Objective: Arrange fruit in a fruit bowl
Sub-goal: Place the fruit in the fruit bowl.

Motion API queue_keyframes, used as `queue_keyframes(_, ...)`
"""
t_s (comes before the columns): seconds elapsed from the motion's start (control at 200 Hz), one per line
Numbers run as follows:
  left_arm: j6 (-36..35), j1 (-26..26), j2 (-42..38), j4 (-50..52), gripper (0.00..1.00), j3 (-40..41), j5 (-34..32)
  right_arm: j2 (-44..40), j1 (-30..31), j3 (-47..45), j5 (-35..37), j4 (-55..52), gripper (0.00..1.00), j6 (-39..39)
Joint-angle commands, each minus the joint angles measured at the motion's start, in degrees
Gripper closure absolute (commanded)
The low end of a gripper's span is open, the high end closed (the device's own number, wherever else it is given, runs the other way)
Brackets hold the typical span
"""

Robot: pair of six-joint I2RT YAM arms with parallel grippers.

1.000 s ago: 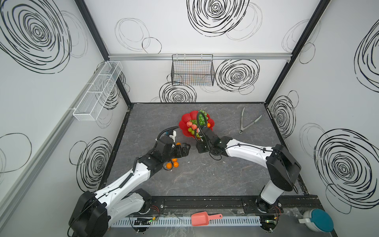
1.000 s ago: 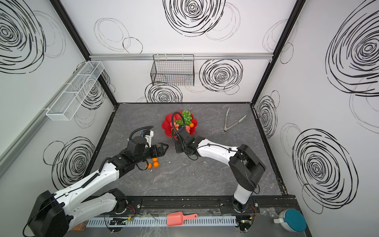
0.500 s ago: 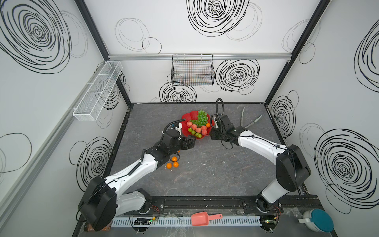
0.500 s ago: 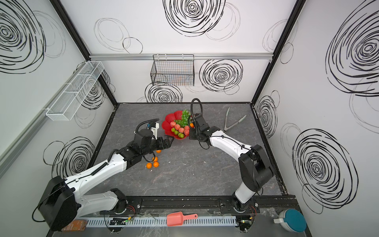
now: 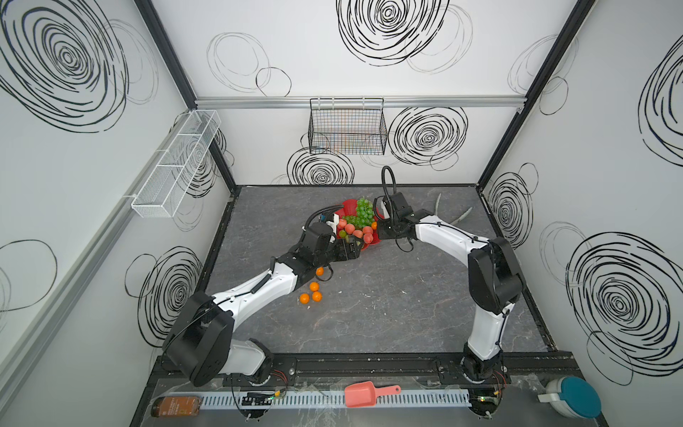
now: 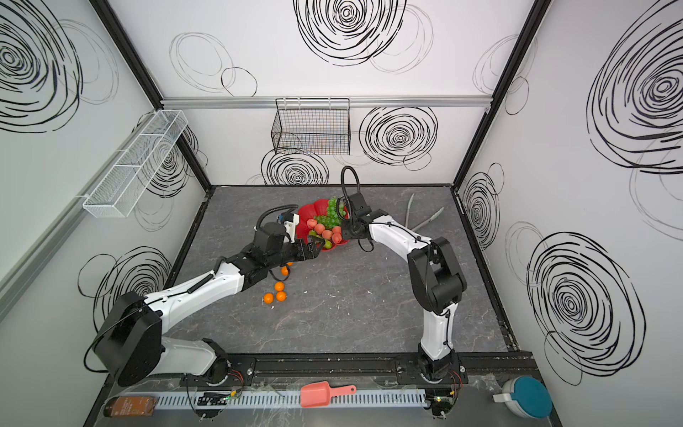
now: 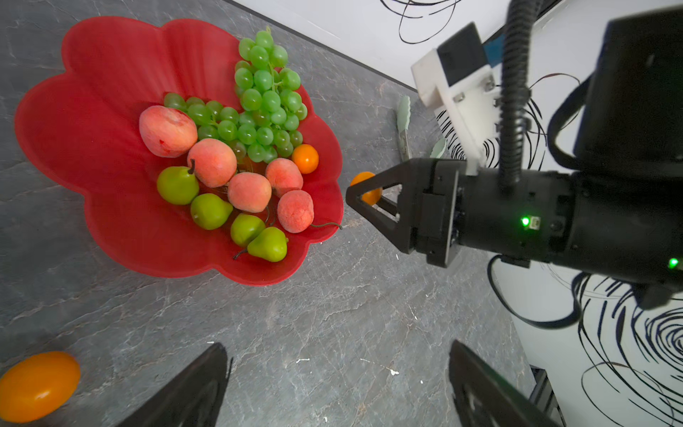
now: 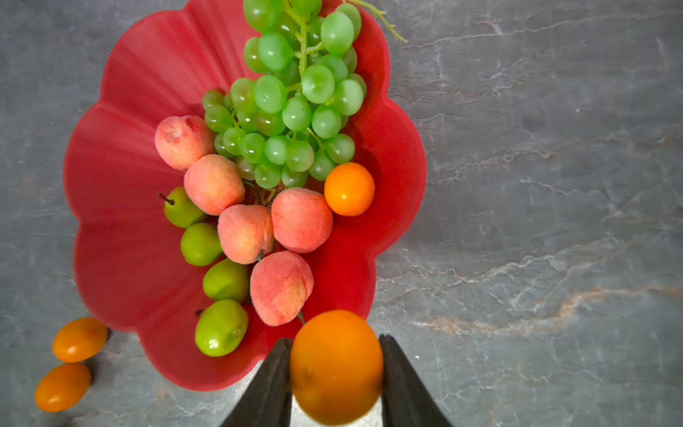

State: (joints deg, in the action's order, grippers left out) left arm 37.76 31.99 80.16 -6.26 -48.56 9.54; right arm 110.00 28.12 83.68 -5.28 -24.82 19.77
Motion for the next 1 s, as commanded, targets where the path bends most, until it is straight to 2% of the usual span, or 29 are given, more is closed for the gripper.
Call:
queue_keyframes(0.0,0.81,-0.84,0.76,-5.75,0.04,-0.04,2.6,2.41,0.01,3.52,2.4,-4.13,0.61,-4.31)
queue_keyframes(0.325,1.18,-1.65,1.18,-7.01,0.04,1.43,3.46,8.41,0.0,9.4,3.61,-6.14,0.61,-6.77)
queue_keyframes(0.995,1.1,-2.18,2.1,-7.03,0.04,1.27,4.35,13.14,-0.06,14.54,4.76,-7.46,0.55,-7.04)
